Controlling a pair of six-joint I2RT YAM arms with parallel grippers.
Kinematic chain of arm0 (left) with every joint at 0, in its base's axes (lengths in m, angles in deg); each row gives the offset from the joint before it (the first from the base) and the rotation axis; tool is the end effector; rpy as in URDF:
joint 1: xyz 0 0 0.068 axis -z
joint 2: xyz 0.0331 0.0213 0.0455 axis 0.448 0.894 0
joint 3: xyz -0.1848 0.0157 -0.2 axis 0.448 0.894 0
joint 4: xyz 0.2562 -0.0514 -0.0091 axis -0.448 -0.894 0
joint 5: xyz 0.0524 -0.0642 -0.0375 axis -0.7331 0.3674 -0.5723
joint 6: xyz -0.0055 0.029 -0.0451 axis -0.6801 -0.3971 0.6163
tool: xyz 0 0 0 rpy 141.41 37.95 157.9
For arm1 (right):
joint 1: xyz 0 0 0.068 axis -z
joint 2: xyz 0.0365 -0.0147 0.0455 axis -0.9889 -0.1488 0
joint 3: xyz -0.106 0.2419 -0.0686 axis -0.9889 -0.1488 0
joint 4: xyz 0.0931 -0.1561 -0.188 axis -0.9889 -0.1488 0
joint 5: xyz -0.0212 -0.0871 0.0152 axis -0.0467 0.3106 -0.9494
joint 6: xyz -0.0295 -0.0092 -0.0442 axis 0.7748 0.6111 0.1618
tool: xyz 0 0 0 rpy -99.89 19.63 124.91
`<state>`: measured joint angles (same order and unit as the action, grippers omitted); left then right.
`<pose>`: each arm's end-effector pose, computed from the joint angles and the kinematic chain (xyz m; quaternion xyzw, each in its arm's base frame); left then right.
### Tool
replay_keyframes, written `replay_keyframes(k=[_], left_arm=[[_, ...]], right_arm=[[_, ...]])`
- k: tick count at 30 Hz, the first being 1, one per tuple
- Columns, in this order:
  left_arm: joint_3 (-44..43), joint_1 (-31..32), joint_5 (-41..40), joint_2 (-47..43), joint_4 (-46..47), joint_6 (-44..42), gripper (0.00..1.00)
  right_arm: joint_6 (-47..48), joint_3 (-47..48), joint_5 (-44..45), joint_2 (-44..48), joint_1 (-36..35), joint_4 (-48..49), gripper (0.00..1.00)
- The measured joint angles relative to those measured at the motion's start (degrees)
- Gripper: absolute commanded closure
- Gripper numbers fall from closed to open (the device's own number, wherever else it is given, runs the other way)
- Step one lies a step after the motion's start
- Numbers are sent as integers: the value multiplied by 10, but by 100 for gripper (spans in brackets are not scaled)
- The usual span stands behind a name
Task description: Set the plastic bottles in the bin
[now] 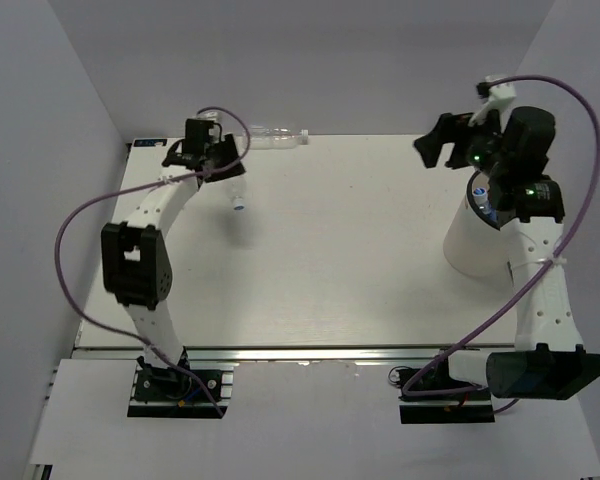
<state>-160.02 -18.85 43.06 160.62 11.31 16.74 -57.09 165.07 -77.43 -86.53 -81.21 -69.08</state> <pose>0.4422 -0.0614 0.2710 -0.1040 0.9158 -0.1118 0.3714 0.2603 0.0102 0.4748 -0.0841 0.7522 0.1361 0.6392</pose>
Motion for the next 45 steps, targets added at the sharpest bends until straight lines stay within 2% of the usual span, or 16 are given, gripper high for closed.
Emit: replay_keyframes(k=[4, 8, 12, 20, 29, 31, 32, 35, 39, 42, 45], left_arm=[[98, 118, 102, -158, 58, -80, 62], [177, 209, 218, -264, 130, -101, 62], [226, 217, 290, -312, 195, -90, 62], [253, 233, 341, -320, 243, -59, 62], [254, 253, 388, -320, 285, -33, 62], [254, 257, 387, -320, 288, -30, 61], [254, 259, 385, -319, 289, -29, 42], [254, 262, 375, -319, 297, -28, 2], [252, 269, 327, -322, 283, -28, 2], [245, 273, 257, -325, 247, -30, 2], [235, 273, 161, -339, 197, -30, 2]], right_arm=[[-14, -39, -130, -20, -78, 57, 11], [-66, -91, -254, -56, -125, 138, 11], [-136, -144, -322, -83, -150, 227, 11], [-257, -207, -370, -87, -180, 417, 11], [-305, -208, -376, -102, -215, 505, 11], [-324, -207, -377, -110, -219, 536, 19], [-332, -205, -379, -113, -221, 546, 23], [-356, -195, -378, -119, -223, 556, 52], [-334, -182, -331, -116, -225, 521, 70], [-312, -179, -287, -103, -200, 479, 76], [-281, -155, -241, -93, -129, 412, 80]])
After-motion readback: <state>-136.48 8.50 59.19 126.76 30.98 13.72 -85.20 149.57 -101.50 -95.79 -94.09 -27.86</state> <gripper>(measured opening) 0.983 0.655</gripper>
